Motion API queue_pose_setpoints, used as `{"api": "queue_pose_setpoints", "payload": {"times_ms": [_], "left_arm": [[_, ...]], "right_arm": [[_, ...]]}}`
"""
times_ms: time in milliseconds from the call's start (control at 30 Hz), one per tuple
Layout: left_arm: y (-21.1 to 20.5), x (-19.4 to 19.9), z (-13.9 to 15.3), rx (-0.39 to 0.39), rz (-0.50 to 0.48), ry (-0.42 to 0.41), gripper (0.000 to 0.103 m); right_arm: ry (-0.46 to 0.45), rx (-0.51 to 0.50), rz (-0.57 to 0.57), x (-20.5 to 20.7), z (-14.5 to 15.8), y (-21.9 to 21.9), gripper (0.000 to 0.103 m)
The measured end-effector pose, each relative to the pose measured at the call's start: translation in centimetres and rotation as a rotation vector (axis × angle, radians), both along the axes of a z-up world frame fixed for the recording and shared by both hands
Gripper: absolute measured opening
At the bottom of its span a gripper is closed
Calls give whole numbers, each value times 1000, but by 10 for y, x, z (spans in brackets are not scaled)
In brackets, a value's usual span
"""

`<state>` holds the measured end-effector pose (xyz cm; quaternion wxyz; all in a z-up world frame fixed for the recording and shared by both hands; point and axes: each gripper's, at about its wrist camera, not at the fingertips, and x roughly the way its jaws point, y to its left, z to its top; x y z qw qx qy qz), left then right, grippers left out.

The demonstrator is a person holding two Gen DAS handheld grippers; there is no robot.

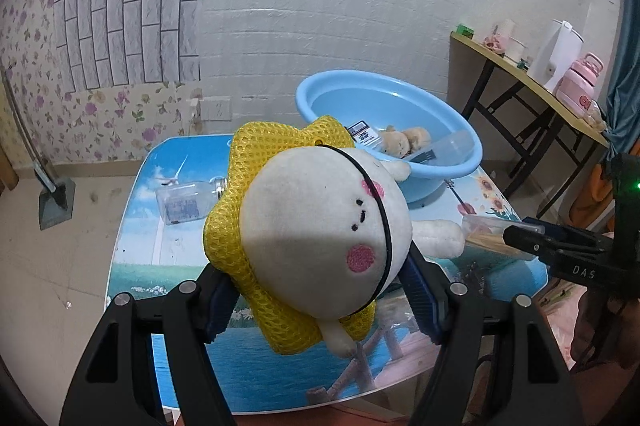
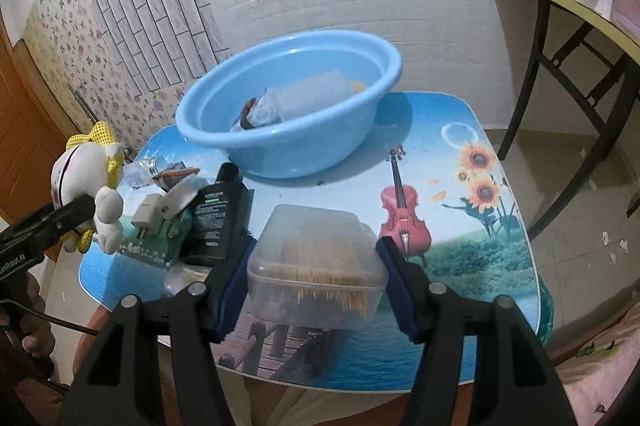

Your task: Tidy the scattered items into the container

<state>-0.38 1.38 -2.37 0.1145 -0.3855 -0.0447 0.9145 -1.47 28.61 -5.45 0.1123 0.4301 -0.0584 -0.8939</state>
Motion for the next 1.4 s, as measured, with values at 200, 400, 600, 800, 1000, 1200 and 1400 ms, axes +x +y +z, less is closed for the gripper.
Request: {"api": "queue_pose_setpoints", "payload": {"times_ms": [200,400,600,800,1000,1200,1400], "left_arm": [[2,-7,7,22,0,7,72],[9,-19,13,20,-17,11,72],[21,-37,20,10,-41,21,72],[29,-59,25,11,-52,30,72],[37,-78,23,7,-76,27,72],[43,-94,20,10,-93,22,72],[49,-106,17,5,-103,19,72]], "right_arm": [[47,7,6,-1,22,4,60],[100,-17,8,-5,44,9,60],[122,-21,13,-15,50,8,60],[119,-18,20,-32,51,8,60],[155,-5,36,-45,59,6,60],[177,3,50,-58,65,1,60],[198,18,60,-74,68,-5,60]]}}
